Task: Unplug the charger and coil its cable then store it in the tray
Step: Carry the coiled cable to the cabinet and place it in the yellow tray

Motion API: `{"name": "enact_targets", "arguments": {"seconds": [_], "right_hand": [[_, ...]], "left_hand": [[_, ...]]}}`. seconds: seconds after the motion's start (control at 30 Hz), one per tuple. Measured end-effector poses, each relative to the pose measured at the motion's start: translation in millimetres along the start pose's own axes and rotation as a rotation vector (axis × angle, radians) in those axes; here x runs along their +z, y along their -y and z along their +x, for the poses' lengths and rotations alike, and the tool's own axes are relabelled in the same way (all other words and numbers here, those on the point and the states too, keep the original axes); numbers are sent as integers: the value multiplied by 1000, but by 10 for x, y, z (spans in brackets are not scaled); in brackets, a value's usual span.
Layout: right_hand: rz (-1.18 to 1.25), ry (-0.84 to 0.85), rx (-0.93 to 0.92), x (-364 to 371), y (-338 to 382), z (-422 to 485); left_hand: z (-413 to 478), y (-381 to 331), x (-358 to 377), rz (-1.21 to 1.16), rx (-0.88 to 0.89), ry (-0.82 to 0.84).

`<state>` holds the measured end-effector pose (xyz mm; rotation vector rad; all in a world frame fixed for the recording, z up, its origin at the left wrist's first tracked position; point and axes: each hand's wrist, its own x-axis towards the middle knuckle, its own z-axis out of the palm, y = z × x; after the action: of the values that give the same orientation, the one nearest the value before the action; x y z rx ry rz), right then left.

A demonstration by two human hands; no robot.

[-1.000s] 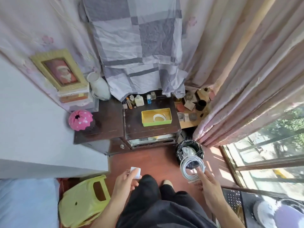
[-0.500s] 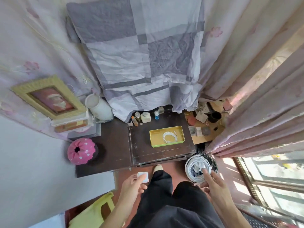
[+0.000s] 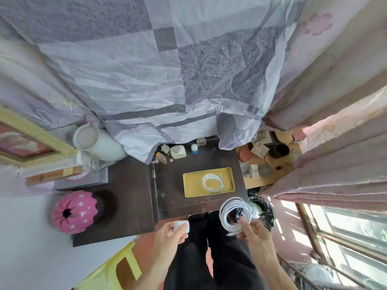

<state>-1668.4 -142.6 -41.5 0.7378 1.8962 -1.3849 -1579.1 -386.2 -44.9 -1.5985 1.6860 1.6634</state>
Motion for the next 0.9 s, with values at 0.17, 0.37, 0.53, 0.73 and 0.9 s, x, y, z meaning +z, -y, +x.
{"name": "enact_targets", "arguments": {"seconds": [0.17, 0.37, 0.53, 0.73, 0.9], "right_hand": [[14, -76, 77, 284, 34, 736], [-96, -137, 173, 720, 54, 1581], [-315, -161, 180, 1009, 30, 2133], [-526, -191, 207, 1236, 13, 2505], [-644, -166, 235, 1309, -8, 2582]], "left_hand": [[550, -95, 281, -26, 0, 13], [949, -43, 453, -51, 41, 12], [1082, 161, 434, -66, 31, 1], [1191, 427, 395, -17, 2, -48], [1201, 445, 437, 32, 43, -37]]}}
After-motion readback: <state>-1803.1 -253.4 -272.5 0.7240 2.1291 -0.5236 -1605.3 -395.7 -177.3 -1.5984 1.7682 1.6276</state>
